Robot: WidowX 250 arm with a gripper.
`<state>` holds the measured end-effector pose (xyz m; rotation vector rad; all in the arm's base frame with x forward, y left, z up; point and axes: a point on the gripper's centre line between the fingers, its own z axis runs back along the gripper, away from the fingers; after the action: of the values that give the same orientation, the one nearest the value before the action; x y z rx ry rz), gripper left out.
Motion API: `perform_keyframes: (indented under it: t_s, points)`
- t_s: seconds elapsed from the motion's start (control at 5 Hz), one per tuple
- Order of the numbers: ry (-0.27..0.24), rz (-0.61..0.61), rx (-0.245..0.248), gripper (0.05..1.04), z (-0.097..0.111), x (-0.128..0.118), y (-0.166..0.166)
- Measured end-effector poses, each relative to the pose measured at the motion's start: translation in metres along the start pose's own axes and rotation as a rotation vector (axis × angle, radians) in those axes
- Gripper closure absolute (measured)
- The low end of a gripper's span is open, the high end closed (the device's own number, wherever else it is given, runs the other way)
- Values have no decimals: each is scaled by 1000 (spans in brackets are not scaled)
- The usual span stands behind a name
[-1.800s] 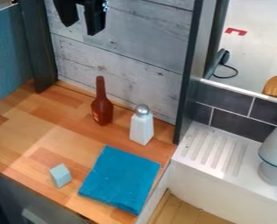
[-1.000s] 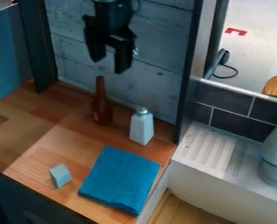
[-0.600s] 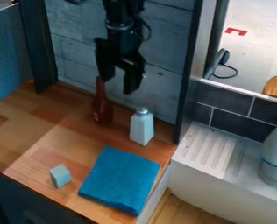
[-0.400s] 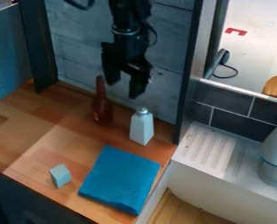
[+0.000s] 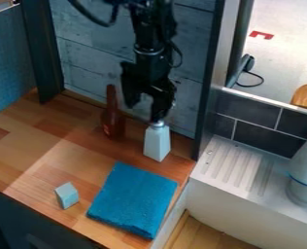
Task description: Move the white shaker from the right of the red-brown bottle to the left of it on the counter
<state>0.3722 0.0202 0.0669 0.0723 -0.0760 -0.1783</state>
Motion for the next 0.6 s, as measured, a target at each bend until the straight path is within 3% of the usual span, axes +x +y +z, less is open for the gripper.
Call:
perform_keyframes:
  t_s: [0.6]
  points:
    - [18, -19, -11, 118, -15, 12, -8]
